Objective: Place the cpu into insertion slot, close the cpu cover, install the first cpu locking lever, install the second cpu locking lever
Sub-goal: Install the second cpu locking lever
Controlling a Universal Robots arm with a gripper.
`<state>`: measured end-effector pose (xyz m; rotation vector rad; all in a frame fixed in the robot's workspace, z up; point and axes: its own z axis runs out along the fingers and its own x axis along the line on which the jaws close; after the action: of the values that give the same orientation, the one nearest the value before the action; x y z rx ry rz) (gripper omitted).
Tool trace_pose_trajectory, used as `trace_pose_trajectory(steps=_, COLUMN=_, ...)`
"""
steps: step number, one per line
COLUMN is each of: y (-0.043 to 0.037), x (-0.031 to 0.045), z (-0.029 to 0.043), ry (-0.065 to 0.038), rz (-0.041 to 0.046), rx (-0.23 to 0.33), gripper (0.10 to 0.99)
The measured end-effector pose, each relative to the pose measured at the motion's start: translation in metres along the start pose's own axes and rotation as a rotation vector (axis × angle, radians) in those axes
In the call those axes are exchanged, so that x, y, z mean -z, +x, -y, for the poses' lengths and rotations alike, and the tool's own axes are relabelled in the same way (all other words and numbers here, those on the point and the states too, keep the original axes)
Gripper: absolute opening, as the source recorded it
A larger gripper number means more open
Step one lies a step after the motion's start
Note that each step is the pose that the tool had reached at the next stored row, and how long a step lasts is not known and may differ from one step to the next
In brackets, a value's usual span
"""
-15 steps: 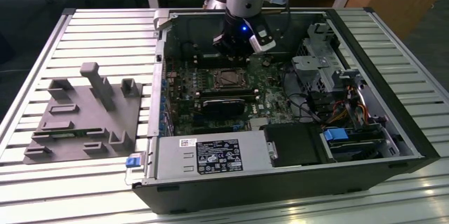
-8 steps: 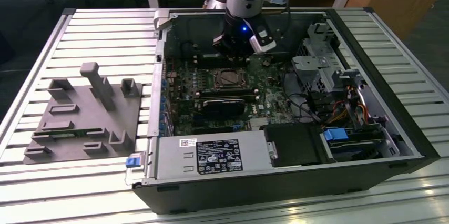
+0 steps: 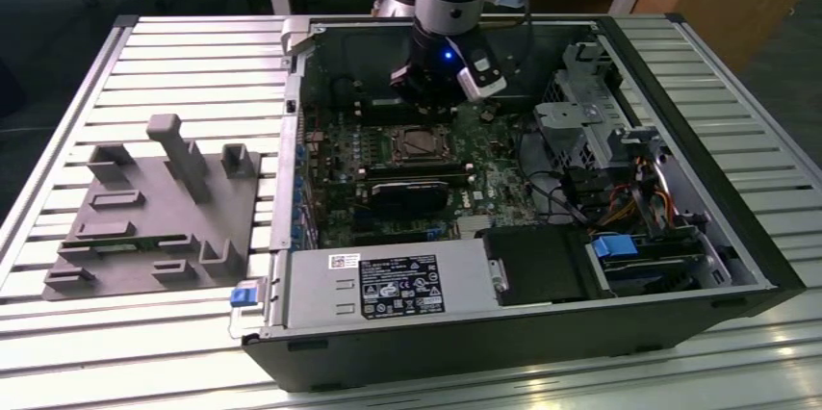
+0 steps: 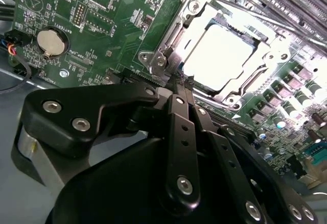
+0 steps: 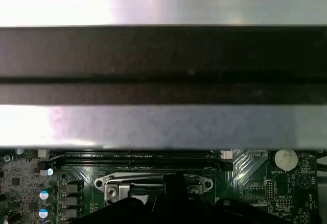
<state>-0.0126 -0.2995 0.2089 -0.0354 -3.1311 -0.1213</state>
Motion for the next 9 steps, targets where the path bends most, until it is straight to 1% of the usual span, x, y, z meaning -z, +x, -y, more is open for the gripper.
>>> trace_pose_trajectory(steps=6, y=-0.0001, x=0.0008, z=0.0041, ry=0.000, rz=-0.0001, rx=0.000, gripper=0.106)
trace_pose_trajectory(steps=8, y=0.0000, x=0.0031, z=0.0041, ry=0.000, rz=0.0000, rx=0.000, gripper=0.106)
trace_pose_trajectory(steps=9, y=0.0000, x=0.0054, z=0.0039, ry=0.000, rz=0.0000, rx=0.000, gripper=0.106)
